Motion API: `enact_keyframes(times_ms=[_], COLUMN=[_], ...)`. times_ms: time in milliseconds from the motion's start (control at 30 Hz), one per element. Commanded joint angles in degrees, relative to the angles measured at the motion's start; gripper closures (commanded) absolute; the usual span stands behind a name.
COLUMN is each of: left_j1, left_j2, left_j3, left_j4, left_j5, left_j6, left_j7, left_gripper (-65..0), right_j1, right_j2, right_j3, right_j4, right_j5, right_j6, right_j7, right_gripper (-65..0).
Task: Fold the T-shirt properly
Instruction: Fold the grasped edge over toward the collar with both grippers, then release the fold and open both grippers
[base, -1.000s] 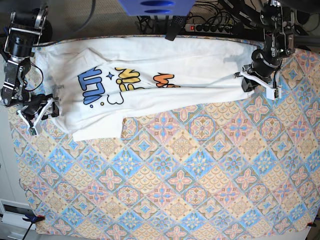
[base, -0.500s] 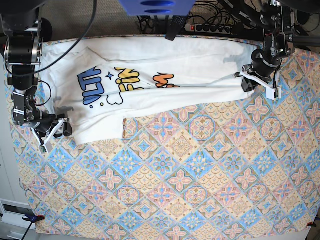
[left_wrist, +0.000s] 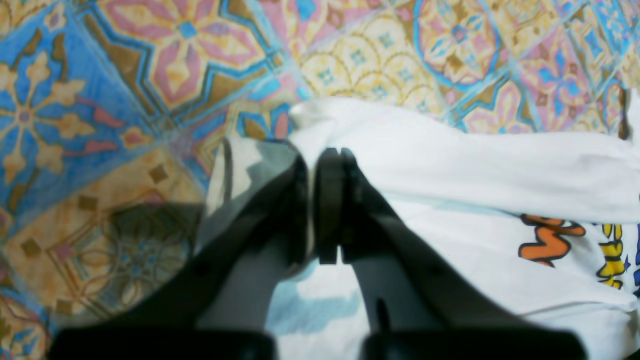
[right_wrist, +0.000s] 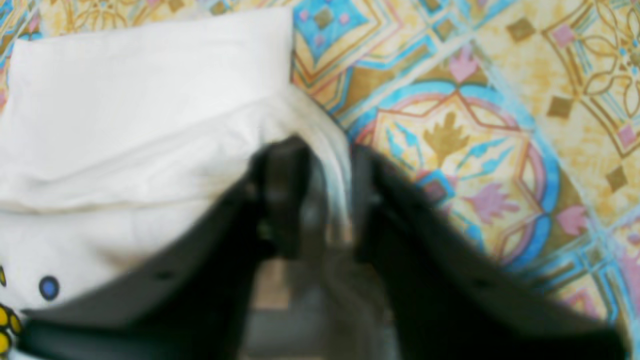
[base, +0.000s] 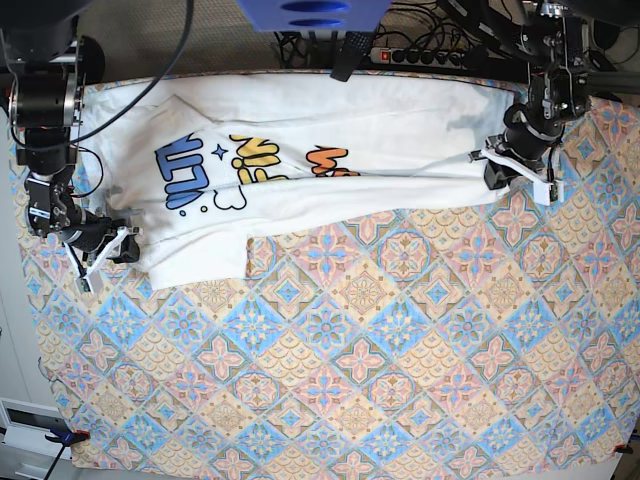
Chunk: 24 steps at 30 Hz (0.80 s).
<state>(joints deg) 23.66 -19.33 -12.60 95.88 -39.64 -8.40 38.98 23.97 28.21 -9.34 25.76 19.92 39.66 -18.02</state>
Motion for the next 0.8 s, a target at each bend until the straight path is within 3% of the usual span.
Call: enact_keyframes(times_ms=[0, 67, 200, 400, 533, 767], left_j1=[-0.3, -0.3, -0.3, -0.1, 0.3, 2.3], left_j2=[-0.8, -0.8, -0.8, -0.8, -1.0, -1.2], left_j3=[-0.4, -0.4, -0.4, -0.6, -0.9, -1.0], left_j4=[0.9, 0.9, 1.0, 1.3, 1.4, 1.3], left_j5=[-0.6, -0.6, -0.6, -0.6, -0.7, -0.5], left_j6=[-0.3, -0.3, -0.3, -0.3, -0.3, -0.3], left_j7=[-1.1, -1.1, -1.2, -1.3, -1.4, -1.4], left_gripper=[0.0, 0.0, 0.0, 0.0, 0.0, 0.0], right_j1=[0.0, -0.8, -3.9, -11.7, -17.7, -28.6], right_j2=[1.0, 1.0, 1.4, 2.0, 2.0, 2.0], right_j3=[0.2, 0.5, 2.2, 17.3, 23.6, 28.6], right_j4=[1.1, 3.5, 11.8, 29.8, 40.0, 50.9], right_j5=[-0.5, -0.2, 0.0, -0.4, -0.2, -0.1], right_j6=[0.3, 0.3, 0.3, 0.3, 0.3, 0.3], right_j7=[-1.9, -2.8, -6.9, -18.3, -24.0, -25.6], right_gripper=[-4.6, -0.3, -0.8, -0.8, -0.8, -0.8])
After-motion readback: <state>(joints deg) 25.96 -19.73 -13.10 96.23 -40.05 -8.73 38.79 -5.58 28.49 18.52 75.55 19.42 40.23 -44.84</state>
